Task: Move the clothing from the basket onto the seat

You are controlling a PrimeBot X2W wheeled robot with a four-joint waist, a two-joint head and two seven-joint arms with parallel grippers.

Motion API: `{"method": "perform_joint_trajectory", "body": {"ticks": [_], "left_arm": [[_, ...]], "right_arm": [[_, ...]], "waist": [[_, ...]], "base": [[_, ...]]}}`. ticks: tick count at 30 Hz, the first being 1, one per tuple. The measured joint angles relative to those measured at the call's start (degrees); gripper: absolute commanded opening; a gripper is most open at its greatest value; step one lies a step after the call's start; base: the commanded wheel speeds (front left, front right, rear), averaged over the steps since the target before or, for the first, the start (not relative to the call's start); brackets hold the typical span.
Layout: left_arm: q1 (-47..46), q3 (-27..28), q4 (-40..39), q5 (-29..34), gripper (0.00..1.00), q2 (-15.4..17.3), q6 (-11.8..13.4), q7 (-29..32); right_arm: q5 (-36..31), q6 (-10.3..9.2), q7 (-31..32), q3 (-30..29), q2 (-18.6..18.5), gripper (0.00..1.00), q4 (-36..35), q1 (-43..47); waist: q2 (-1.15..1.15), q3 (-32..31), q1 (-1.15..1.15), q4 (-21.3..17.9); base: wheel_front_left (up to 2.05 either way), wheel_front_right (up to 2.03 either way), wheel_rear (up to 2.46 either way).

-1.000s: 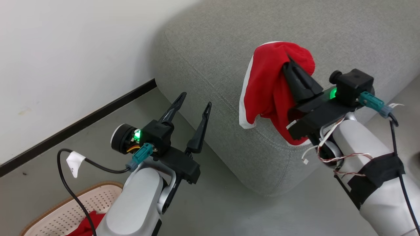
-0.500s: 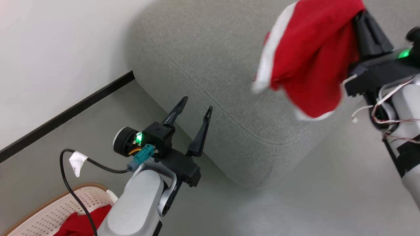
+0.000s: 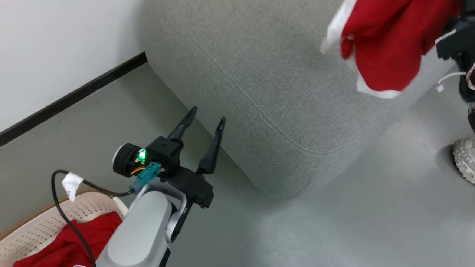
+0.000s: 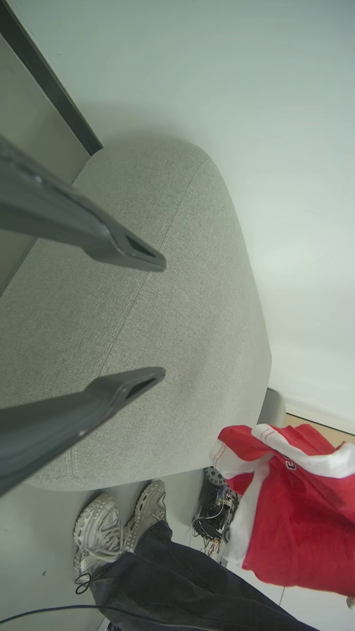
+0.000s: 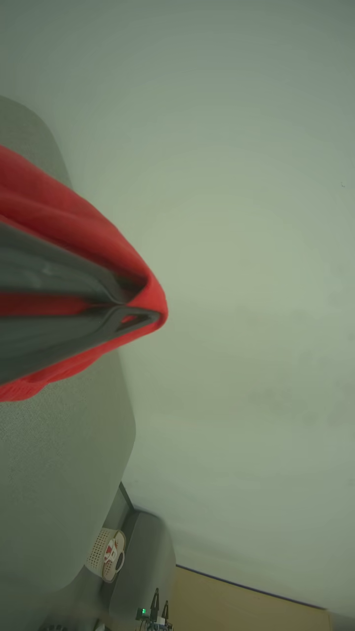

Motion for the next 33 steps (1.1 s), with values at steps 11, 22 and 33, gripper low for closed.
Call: {"method": "perform_joint_trajectory", "body": {"ticks": [11, 22, 33], "left_arm": [[0.1, -0.2, -1.5, 1.2, 1.0, 1.1, 0.5, 0.0], [-0.7, -0.2, -3.1, 1.8, 1.0, 2.3, 0.5, 0.3], [-3.1, -0.5, -4.2, 2.3, 1.0, 2.4, 0.7, 0.9]], "right_arm": [[-0.3, 0.31, 0.0, -3.4, -4.3, 0.0, 5.3, -7.8], [-0.7, -0.9, 0.0, -6.8, -7.5, 0.0, 7.3, -12.4], [-1.1, -3.25, 0.0, -11.2, -11.9, 0.0, 11.0, -16.3]], "waist": [[0.0, 5.1, 0.0, 2.4], [0.0, 10.9, 0.0, 7.6], [0.01, 16.8, 0.0, 13.0]], "base": [[0.0, 0.0, 0.0], [0.0, 0.0, 0.0], [0.0, 0.0, 0.0]]}}
